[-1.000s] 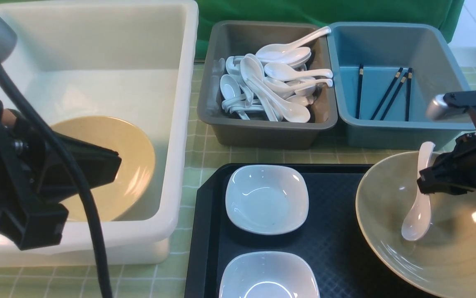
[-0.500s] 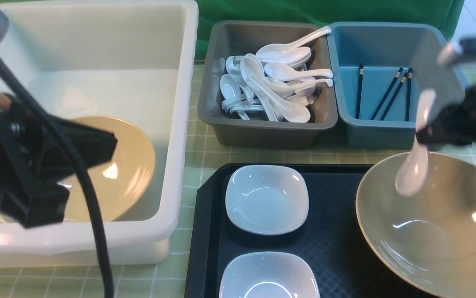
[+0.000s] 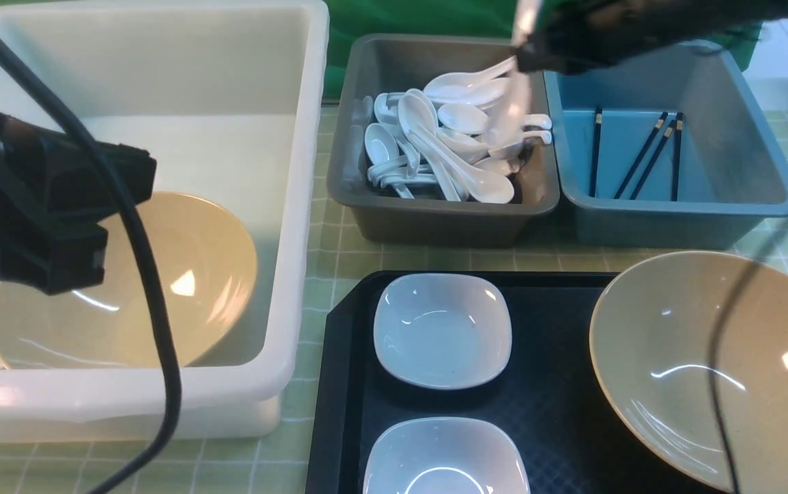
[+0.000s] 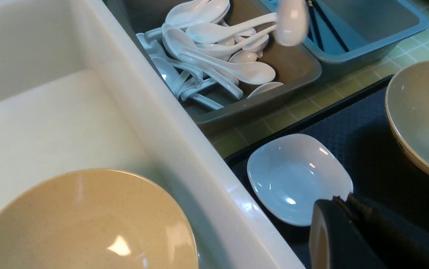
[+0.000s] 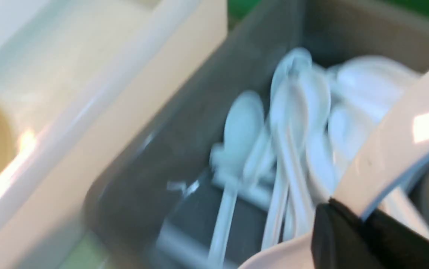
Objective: On green table put chopsticks spoon bowls plates into blue grey white boxes.
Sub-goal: 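Place the white spoon into the bin of spoons with the right gripper, then grasp the large bowl on the tray by its rim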
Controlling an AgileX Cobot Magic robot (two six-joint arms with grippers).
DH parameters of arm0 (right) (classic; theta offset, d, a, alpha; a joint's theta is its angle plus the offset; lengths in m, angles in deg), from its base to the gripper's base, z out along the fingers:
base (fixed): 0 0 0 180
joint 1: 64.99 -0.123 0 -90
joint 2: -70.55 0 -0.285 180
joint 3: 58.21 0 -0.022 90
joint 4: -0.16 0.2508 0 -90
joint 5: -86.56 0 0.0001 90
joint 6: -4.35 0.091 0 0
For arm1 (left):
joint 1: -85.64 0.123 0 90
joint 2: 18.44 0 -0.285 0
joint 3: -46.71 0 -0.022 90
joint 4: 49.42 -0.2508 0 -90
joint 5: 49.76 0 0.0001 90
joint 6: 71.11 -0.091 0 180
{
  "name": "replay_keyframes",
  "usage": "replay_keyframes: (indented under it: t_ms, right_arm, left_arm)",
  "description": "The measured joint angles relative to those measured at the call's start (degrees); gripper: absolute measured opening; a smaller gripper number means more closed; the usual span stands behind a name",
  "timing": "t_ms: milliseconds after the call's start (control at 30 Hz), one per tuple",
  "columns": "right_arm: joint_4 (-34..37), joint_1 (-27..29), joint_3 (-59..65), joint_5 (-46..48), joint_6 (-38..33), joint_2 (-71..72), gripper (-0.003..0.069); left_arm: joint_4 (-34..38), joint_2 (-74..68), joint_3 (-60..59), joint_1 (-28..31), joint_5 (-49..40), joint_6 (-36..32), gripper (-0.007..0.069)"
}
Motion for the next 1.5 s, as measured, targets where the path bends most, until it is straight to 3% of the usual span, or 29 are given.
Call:
replay_keyframes:
  t_ms: [267, 433, 567, 733, 900, 1033, 1267, 1400, 1500]
  right_arm:
    - [0.4, -1.9, -7.6, -5.2, 2.2, -13.3, 0.0085]
    - [0.0, -1.7, -7.8, -3.1, 3.1, -13.0, 0.0207]
    - [-0.5, -0.4, -7.8, 5.9, 2.6, -8.9, 0.0283]
    - [-1.0, 3.1, -8.0, 20.9, 1.3, 0.4, 0.0295]
    - [-5.0, 4.2, -8.0, 36.1, 0.0, 9.3, 0.0296]
    - [-10.2, 3.7, -1.5, 36.1, 1.4, 20.1, 0.0296]
    - [-11.1, 3.6, 18.2, 36.1, 1.8, 39.8, 0.0296]
    - [-11.1, 3.6, 31.8, 35.8, 2.8, 52.6, 0.0297]
    - [-10.7, 3.6, 42.0, 32.2, 4.4, 63.1, 0.0297]
  left_arm:
    - [0.0, 0.0, 0.0, 0.0, -1.4, 0.1, -0.0002]
    - [0.0, 0.0, 0.0, 0.0, -3.0, 0.0, -0.0002]
    - [0.0, -0.1, 0.0, 0.0, -2.6, 0.0, -0.0002]
    - [0.8, -2.6, 0.0, 0.0, -2.0, 2.7, -0.0002]
    - [7.0, -8.5, 0.0, 0.0, -1.8, 3.6, -0.0002]
    - [20.3, -17.0, 0.0, 0.0, -1.4, -0.2, -0.0002]
    - [39.9, -29.6, 0.0, -0.3, -2.7, -17.1, 0.0001]
    - [42.3, -34.3, 1.2, -3.2, -2.2, -19.9, 0.0046]
    - [40.5, -39.2, 5.4, -8.2, 0.3, -18.9, 0.0148]
